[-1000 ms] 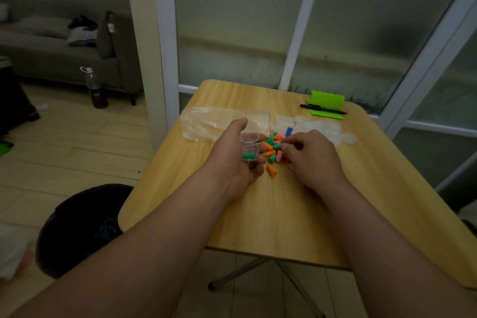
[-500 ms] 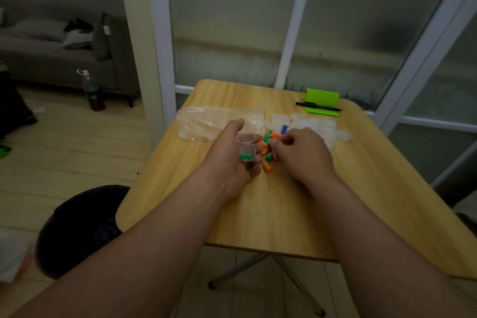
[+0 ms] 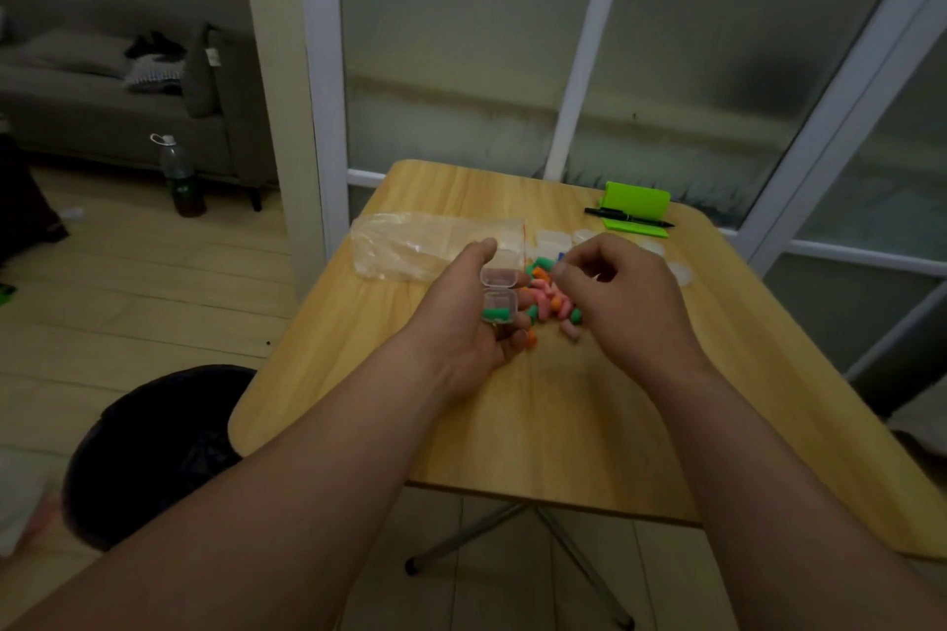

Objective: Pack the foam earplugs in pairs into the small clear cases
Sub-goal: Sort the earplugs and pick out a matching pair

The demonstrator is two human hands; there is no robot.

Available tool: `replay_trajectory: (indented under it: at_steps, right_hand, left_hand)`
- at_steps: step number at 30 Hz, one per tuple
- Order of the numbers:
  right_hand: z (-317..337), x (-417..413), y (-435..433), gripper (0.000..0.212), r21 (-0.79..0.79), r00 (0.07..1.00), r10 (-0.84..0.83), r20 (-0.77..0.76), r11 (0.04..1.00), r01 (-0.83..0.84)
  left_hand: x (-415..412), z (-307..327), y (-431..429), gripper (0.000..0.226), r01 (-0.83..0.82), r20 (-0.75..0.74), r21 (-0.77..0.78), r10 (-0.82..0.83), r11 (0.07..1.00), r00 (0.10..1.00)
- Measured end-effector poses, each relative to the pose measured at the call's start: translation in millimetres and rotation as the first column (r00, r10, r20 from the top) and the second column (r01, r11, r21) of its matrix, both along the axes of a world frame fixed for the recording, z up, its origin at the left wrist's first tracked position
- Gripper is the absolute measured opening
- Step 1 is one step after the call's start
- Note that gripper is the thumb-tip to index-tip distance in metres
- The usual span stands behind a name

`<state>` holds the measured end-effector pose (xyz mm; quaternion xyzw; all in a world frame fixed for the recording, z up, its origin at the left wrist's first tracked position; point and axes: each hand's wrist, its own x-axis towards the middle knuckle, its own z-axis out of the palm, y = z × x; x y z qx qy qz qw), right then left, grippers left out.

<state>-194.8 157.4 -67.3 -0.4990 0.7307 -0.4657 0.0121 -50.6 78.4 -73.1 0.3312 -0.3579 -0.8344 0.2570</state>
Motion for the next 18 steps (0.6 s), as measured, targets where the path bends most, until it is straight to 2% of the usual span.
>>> replay_trajectory:
  at_steps: [2, 6, 13, 18]
  right_hand:
    - [2, 13, 8, 0.008, 0.035, 0.995, 0.091, -0.047, 0.995, -0.09]
    - [-6, 26, 11, 0.009, 0.154, 0.967, 0.115, -0.228, 0.985, -0.081]
    - [-5, 24, 16, 0.01, 0.156, 0.968, 0.082, -0.237, 0.987, -0.045]
    - [-5, 23, 17, 0.012, 0.168, 0.971, 0.093, -0.222, 0.984, -0.056]
  left_hand:
    - [-2, 0, 3, 0.056, 0.04, -0.04, -0.001, -0.04, 0.999, 0.998]
    - [-8, -4, 10, 0.062, 0.044, -0.074, 0.019, -0.042, 0.999, 0.996]
    - [-6, -6, 13, 0.061, 0.076, -0.064, -0.019, -0.077, 0.997, 0.995]
    - [-5, -6, 11, 0.047, 0.101, -0.065, -0.025, -0.103, 0.995, 0.993]
